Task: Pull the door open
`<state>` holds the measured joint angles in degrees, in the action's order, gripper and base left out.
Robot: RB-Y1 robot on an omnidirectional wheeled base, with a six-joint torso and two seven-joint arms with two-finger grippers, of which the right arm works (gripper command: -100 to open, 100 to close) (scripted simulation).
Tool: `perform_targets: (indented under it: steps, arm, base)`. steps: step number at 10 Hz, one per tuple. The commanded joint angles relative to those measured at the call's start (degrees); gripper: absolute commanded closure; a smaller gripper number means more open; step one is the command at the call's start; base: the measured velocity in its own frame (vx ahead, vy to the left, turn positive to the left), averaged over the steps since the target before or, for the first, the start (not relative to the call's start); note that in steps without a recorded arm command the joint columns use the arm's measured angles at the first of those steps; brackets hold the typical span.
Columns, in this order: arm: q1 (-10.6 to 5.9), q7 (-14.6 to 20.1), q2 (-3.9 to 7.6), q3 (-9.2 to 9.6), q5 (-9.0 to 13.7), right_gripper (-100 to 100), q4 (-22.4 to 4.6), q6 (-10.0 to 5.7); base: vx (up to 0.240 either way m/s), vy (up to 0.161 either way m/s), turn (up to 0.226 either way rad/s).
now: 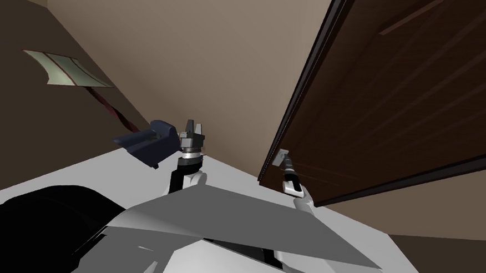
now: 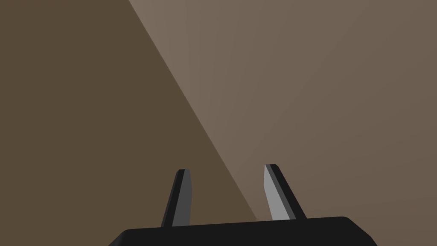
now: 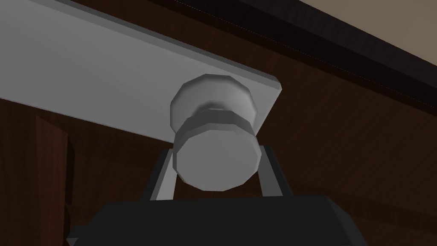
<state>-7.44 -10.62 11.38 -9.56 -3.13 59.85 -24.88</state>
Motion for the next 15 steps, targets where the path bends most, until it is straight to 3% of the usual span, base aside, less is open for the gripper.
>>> perform_targets:
  steps: [1, 4, 5, 6, 7, 8, 9, 11, 14, 15]
  arm:
    - [-0.97, 2.86, -0.31, 1.04, 1.93, 100, -1.02, -0.43]
    - [-1.75, 7.31, 0.12, 1.71, 5.45, 100, -2.08, -0.66]
    - [-1.75, 7.65, 0.12, 1.71, 5.45, 100, -2.08, -0.66]
    - [-2.15, 9.86, 0.34, 2.05, 7.25, 100, -2.62, -0.78]
    - [-2.15, 10.02, 0.34, 2.05, 7.25, 100, -2.62, -0.78]
    - [-2.56, 12.29, 0.56, 2.4, 9.05, 100, -3.15, -0.9]
    - [-2.56, 12.39, 0.56, 2.4, 9.05, 100, -3.15, -0.9]
    - [-3.36, 16.25, 1.0, 3.09, 12.65, 100, -4.23, -1.14]
    - [-3.77, 19.51, 1.21, 3.44, 14.45, 100, -4.77, -1.26]
    - [-4.18, 21.85, 1.42, 3.79, 16.25, 100, -5.3, -1.38]
  base:
    - [-0.052, -0.029, 0.061]
    - [-0.065, -0.033, 0.099]
    - [-0.048, -0.019, 0.044]
    - [-0.047, -0.015, 0.061]
    - [-0.041, -0.016, 0.035]
    - [-0.051, -0.024, 0.095]
    - [-0.047, -0.028, 0.054]
    - [-0.074, -0.029, 0.113]
    - [-0.054, -0.028, 0.059]
    - [-0.054, -0.023, 0.077]
